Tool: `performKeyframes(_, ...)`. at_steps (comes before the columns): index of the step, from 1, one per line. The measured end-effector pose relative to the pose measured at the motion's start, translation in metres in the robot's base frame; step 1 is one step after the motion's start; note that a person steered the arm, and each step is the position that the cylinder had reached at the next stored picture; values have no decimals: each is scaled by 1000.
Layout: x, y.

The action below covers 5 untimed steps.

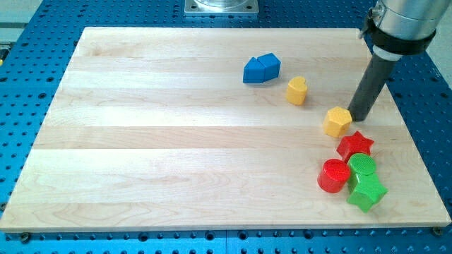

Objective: Slide the hexagon into the red circle

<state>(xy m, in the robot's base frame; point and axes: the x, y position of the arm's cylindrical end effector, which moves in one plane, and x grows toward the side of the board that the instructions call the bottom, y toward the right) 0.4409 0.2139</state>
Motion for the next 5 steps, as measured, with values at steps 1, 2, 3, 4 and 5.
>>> performKeyframes(1, 24, -49)
performKeyframes(2, 2, -39)
performKeyframes(3, 6, -98)
performKeyframes(4, 34, -82)
performKeyframes(5, 59, -82)
